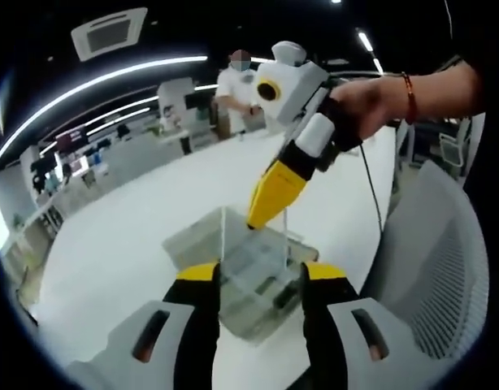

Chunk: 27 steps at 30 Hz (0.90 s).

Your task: Insert the divider into the dual guide fixture by aligning both edges with the guide slots and pushing it downward to the bottom, including one-sided entry, uneven engagement, binding, and posture correction.

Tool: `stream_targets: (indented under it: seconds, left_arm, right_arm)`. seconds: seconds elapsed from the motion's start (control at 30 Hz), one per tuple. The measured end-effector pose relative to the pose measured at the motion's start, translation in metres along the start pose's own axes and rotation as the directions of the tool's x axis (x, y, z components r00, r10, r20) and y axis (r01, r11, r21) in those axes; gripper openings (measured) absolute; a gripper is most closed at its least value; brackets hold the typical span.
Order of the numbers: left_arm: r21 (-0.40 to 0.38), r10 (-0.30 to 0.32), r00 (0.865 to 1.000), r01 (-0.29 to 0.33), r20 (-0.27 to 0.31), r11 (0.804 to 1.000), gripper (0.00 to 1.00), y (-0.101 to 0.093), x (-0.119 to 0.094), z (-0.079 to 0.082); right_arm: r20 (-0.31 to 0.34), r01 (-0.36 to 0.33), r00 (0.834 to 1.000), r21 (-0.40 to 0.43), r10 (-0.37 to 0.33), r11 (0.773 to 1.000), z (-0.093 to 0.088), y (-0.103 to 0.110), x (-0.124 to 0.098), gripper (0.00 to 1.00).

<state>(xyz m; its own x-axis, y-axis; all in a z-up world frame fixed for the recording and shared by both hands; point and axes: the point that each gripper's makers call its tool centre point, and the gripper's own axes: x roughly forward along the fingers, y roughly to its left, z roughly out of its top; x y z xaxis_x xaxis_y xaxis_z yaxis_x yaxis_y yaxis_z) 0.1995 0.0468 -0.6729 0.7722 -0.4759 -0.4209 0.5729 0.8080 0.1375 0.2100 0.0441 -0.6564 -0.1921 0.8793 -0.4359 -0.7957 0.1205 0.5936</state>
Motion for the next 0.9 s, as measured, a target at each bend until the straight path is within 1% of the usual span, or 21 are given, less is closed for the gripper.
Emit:
stream_targets:
  seconds: [0.17,0.37,0.67,0.8,0.9]
  left_arm:
    - [-0.002,0.006,1.0,-0.006,-0.009,1.0,0.41,0.001,-0.001,-0.001]
    - [-0.02,0.021,1.0,-0.021,0.003,1.0,0.42,0.006,-0.004,0.001]
    - [-0.069,0.044,0.999,-0.043,0.011,0.997,0.44,0.016,-0.012,-0.007]
    - [-0.103,0.051,0.999,-0.049,0.018,0.993,0.45,0.023,-0.014,-0.014]
    - [-0.115,0.072,0.997,-0.068,0.024,0.991,0.46,0.028,-0.018,-0.016]
  right_arm:
    - [0.001,0.002,1.0,-0.003,-0.002,1.0,0.002,-0.001,-0.001,0.0]
    - [-0.009,0.016,1.0,-0.027,-0.017,0.999,0.006,-0.002,-0.002,0.0]
    - [-0.017,0.048,0.999,-0.059,-0.049,0.997,0.01,-0.003,-0.001,0.0]
    - [-0.047,0.064,0.997,-0.075,-0.068,0.995,0.008,-0.004,0.001,0.0]
    - [-0.063,0.071,0.995,-0.096,-0.078,0.993,0.008,-0.003,0.002,0.0]
